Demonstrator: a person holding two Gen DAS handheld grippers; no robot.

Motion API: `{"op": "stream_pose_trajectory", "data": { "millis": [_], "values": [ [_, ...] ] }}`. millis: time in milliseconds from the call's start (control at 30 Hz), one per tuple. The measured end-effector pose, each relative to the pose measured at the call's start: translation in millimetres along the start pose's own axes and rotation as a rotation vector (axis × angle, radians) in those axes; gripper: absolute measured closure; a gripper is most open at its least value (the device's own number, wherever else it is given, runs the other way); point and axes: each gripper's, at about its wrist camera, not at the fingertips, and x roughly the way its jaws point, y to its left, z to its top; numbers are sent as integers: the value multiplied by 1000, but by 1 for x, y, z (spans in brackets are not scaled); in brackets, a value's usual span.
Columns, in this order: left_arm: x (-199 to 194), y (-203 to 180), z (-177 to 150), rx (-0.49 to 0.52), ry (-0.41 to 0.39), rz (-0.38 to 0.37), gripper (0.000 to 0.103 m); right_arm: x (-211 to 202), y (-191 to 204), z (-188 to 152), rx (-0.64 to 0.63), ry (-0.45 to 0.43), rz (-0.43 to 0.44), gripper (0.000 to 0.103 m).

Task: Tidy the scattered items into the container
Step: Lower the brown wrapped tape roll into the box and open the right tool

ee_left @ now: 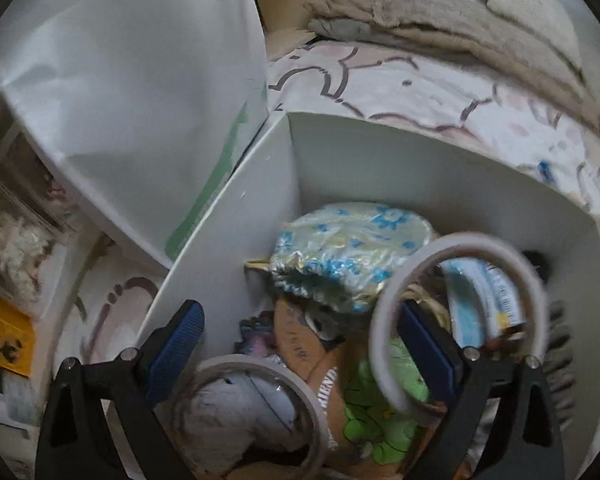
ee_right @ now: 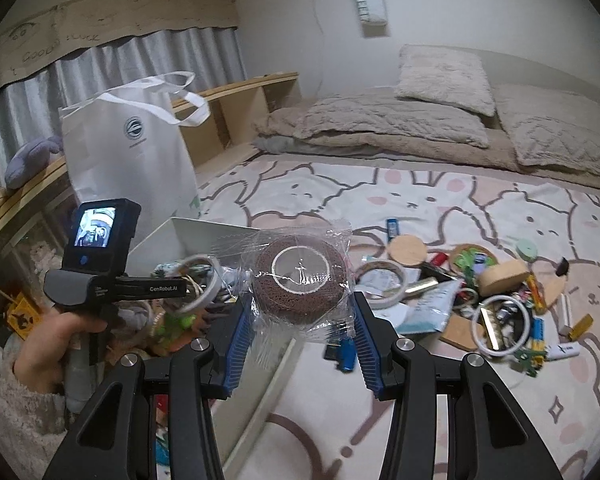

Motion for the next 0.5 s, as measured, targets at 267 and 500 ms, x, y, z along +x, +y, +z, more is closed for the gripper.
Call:
{"op": "stream_pose_trajectory", "data": {
  "millis": [267,500],
  "values": [
    [-38,17,-7,-86,-84,-104,6,39,30,24,-39,49,60,55],
    [-54,21,-16,-116,-114,-161,6,80,47,42,-54,115,86,55]
  ]
}}
